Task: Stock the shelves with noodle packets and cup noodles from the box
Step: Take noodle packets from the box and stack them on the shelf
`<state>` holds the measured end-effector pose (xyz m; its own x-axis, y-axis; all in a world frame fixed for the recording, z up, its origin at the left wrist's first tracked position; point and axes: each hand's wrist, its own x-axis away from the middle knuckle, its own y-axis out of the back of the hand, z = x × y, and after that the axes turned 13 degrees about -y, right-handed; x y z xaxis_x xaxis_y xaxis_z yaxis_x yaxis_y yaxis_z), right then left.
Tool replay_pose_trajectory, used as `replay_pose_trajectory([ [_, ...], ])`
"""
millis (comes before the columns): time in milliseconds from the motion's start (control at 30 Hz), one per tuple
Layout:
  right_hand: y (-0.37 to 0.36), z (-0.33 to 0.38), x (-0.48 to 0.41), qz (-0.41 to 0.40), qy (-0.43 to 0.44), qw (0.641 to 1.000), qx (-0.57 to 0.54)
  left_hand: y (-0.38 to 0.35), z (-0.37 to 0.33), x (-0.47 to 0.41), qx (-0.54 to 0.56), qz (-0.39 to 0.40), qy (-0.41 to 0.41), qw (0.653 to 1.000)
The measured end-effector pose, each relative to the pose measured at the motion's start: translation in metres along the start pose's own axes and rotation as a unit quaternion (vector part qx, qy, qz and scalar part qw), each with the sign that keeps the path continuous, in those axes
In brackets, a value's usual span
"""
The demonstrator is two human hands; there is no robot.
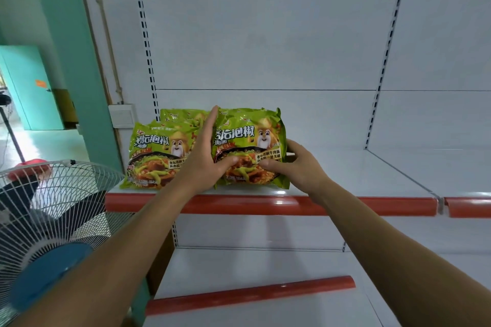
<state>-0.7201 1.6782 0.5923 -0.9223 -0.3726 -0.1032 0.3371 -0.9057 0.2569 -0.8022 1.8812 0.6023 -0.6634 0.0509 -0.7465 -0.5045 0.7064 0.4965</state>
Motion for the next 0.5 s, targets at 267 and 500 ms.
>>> replay_pose_trajectory([
  [267,-0.009,-0.014,-0.003,-0.017,-0.027,0.996,0.078,-0.002,0.012,0.003,-0.098,0.083,0.027,0.991],
  [500,-0.025,-0.009,-0.01,-0.052,-0.012,0.99,0.134,0.007,0.021,0.003,-0.21,0.068,-0.059,0.974],
])
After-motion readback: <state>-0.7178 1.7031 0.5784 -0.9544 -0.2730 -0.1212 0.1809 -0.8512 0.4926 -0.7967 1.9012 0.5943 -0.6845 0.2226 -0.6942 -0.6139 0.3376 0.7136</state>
